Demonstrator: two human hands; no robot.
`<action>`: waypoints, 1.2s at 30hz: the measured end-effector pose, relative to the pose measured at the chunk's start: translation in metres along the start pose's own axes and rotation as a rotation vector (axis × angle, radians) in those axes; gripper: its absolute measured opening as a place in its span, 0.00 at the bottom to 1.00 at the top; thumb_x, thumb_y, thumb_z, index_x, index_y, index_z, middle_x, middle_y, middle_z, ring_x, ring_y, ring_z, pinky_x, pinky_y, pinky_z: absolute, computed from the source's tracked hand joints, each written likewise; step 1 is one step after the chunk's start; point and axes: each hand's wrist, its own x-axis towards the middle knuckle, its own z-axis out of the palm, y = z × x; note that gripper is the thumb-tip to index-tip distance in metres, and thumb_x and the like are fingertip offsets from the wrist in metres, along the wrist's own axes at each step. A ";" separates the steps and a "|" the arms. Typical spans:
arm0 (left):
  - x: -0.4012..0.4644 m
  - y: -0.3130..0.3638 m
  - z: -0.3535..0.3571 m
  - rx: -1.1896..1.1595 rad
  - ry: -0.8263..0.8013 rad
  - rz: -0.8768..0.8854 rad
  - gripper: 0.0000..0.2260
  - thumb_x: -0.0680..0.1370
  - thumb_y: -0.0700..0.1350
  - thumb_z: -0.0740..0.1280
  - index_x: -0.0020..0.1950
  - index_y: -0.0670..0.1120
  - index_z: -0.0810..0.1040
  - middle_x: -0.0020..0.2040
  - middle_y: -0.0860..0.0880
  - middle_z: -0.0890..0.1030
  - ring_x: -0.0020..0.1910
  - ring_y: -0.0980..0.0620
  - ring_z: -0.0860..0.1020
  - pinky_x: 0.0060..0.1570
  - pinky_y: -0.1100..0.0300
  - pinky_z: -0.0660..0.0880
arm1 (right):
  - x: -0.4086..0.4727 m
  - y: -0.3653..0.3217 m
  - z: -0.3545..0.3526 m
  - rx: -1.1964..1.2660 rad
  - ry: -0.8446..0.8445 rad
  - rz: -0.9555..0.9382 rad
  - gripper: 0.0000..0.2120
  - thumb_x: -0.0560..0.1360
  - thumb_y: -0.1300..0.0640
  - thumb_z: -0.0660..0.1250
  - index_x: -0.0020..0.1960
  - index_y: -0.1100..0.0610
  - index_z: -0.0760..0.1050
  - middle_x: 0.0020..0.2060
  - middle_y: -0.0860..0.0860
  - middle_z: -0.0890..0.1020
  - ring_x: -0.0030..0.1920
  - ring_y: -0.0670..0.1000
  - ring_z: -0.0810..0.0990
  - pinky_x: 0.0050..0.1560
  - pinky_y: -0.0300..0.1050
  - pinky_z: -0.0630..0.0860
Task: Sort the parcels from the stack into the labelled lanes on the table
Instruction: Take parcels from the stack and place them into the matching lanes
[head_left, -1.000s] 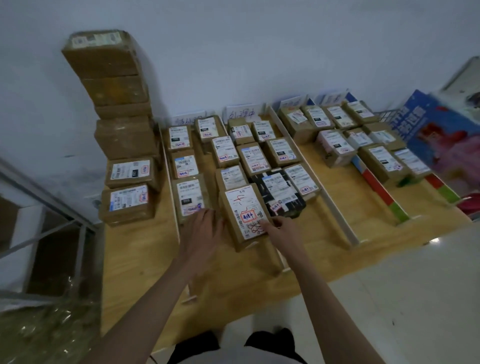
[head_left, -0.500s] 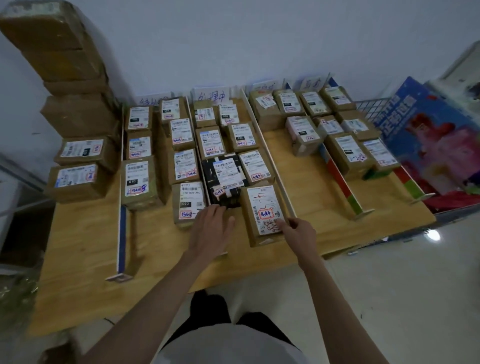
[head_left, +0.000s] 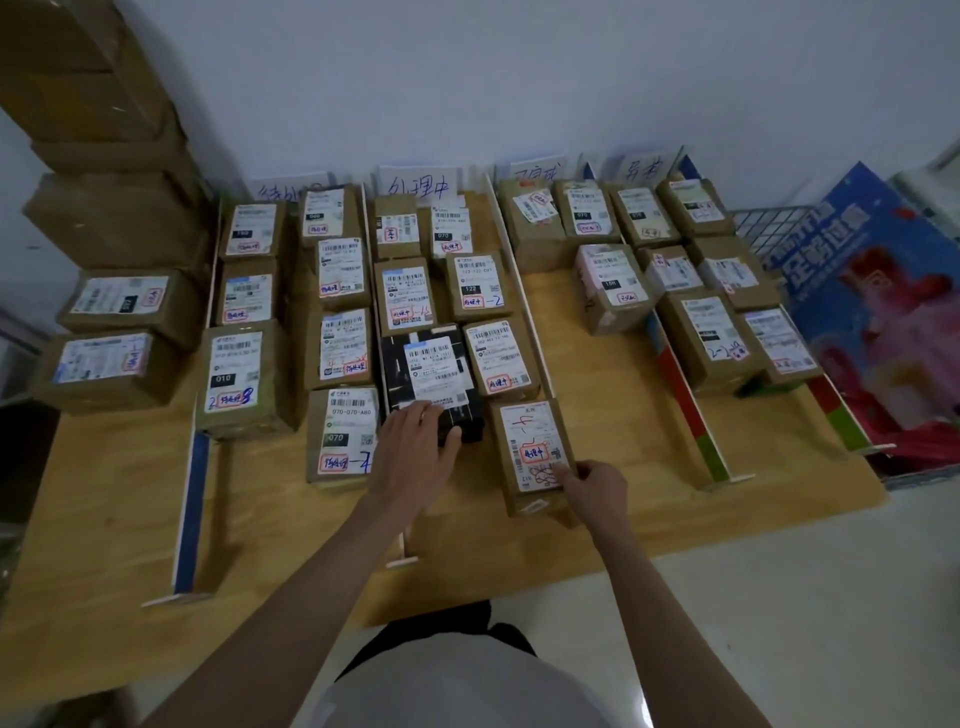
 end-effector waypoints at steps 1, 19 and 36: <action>0.004 -0.001 0.002 -0.006 0.000 -0.010 0.23 0.83 0.56 0.55 0.72 0.44 0.71 0.69 0.46 0.73 0.69 0.47 0.69 0.71 0.51 0.65 | 0.007 -0.001 0.002 -0.022 -0.014 0.005 0.15 0.78 0.52 0.68 0.54 0.64 0.83 0.45 0.56 0.86 0.40 0.51 0.80 0.34 0.37 0.73; 0.017 -0.009 0.019 0.020 -0.030 -0.057 0.20 0.82 0.54 0.59 0.69 0.44 0.72 0.67 0.46 0.74 0.67 0.48 0.70 0.71 0.48 0.66 | 0.056 -0.009 0.031 -0.245 -0.024 0.009 0.15 0.78 0.52 0.68 0.55 0.64 0.75 0.51 0.59 0.80 0.48 0.58 0.80 0.48 0.50 0.78; -0.037 -0.021 -0.037 0.173 0.074 -0.087 0.22 0.83 0.54 0.56 0.74 0.45 0.69 0.73 0.44 0.71 0.72 0.46 0.67 0.75 0.51 0.58 | -0.002 -0.049 -0.003 -0.324 0.163 -0.494 0.19 0.82 0.50 0.57 0.68 0.58 0.71 0.65 0.55 0.75 0.65 0.56 0.71 0.65 0.54 0.71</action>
